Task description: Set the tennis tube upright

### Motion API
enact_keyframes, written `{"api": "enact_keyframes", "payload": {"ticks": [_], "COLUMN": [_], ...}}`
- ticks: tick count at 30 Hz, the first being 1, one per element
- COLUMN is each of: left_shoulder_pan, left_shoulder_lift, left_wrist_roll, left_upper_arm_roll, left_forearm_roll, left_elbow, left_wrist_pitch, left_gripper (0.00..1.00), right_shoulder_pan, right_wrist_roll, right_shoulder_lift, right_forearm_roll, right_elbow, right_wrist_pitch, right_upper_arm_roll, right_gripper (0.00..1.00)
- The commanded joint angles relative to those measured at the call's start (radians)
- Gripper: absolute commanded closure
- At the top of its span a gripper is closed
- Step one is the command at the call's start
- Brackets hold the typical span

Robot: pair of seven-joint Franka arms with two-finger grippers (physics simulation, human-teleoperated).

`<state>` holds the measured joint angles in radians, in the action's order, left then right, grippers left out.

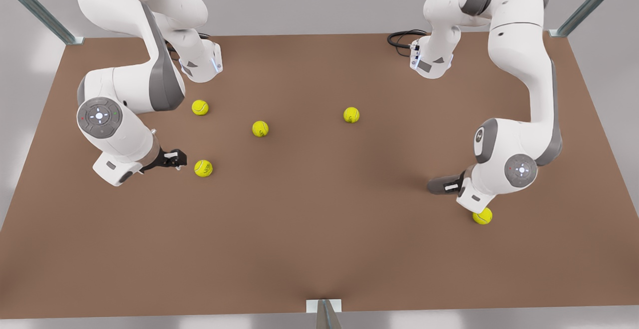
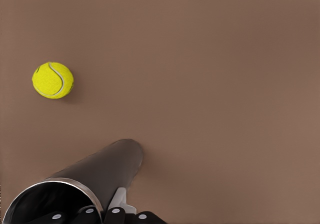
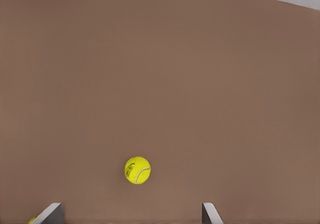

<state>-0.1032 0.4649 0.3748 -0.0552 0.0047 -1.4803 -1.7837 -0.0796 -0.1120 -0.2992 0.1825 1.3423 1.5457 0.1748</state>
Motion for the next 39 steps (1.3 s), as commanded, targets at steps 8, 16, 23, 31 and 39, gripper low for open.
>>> {"api": "enact_keyframes", "payload": {"ticks": [8,16,23,31,39], "left_shoulder_pan": [0.000,-0.003,-0.004,-0.007,-0.009], "left_shoulder_lift": [0.029,0.034,0.014,-0.003,-0.005], "left_wrist_roll": [0.013,0.012,0.050,0.070,0.072], "left_upper_arm_roll": [0.000,0.000,-0.002,-0.002,-0.002], "left_forearm_roll": [0.031,0.057,0.057,0.058,0.058], "left_elbow": [0.000,0.002,0.002,0.003,0.017], "left_wrist_pitch": [-0.019,-0.016,0.001,0.050,0.060], "left_gripper": [0.79,0.00,0.00,0.00,0.00], "right_shoulder_pan": [0.000,0.001,0.000,0.000,0.000], "right_wrist_roll": [0.000,0.000,-0.002,-0.002,-0.002], "right_shoulder_lift": [0.000,0.000,0.000,0.000,0.000], "right_forearm_roll": [0.000,0.002,0.000,0.002,0.002], "right_elbow": [0.000,0.000,0.000,0.000,0.000], "right_wrist_pitch": [0.001,0.001,0.001,0.001,0.001], "right_upper_arm_roll": [0.000,0.000,0.000,0.000,0.000], "right_gripper": [0.00,0.00,0.00,0.00,0.00]}}
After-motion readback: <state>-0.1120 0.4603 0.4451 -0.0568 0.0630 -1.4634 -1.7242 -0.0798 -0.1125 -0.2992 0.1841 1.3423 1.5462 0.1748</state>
